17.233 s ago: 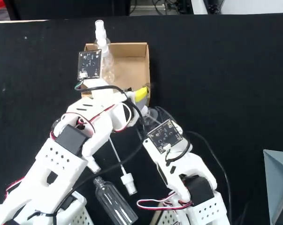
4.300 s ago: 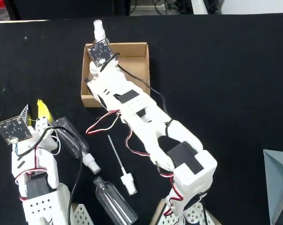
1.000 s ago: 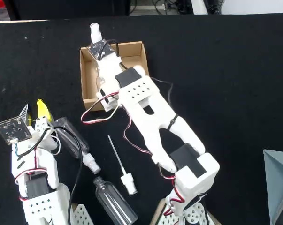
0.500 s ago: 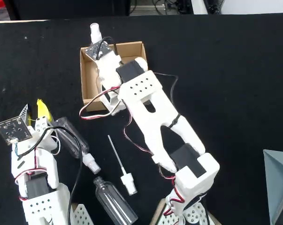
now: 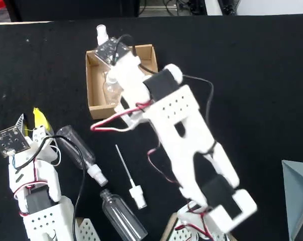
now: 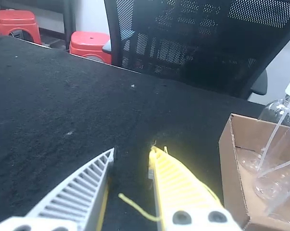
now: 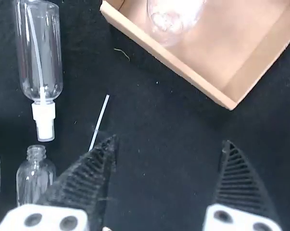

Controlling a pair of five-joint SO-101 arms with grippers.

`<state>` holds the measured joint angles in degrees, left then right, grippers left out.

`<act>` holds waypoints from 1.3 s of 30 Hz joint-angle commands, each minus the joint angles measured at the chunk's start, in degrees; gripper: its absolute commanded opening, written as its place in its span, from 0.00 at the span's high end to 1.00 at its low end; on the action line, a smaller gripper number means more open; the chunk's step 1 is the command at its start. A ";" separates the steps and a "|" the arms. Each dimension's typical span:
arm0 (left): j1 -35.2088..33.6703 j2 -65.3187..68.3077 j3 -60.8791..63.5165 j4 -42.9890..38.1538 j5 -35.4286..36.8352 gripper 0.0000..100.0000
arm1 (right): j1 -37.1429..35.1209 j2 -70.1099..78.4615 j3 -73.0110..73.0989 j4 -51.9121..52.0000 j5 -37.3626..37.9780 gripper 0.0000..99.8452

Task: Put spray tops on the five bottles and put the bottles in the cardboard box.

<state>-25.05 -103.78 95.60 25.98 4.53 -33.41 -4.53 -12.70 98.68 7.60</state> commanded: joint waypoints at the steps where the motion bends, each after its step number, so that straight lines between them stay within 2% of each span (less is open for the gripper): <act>1: -0.57 -0.26 1.10 -1.32 0.00 0.89 | -1.58 -6.90 2.68 0.97 0.70 0.72; 6: -0.57 -0.26 1.01 -1.32 0.00 0.89 | -4.48 -11.47 9.89 0.97 0.70 0.72; 11: -2.86 -0.26 0.66 -1.32 0.09 0.89 | -10.55 -16.22 17.36 1.23 0.62 0.72; 14: -3.38 -0.26 0.66 -1.32 2.55 0.89 | -14.15 -19.30 21.49 1.23 0.44 0.73; 21: -3.38 -0.26 0.57 -1.41 3.16 0.89 | -20.92 -23.87 28.62 0.88 -15.03 0.73; 28: -3.38 -0.26 0.57 -1.41 3.16 0.89 | -27.69 -24.66 31.16 0.88 -20.57 0.73; 32: -3.38 -0.26 0.57 -1.41 3.16 0.89 | -29.71 -24.57 32.75 0.70 -28.22 0.73; 39: -3.38 -0.26 0.57 -1.41 3.16 0.89 | -35.08 -24.66 39.08 -5.63 -39.12 0.73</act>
<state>-27.87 -103.78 95.60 25.98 7.34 -65.76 -26.42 24.92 96.66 -27.56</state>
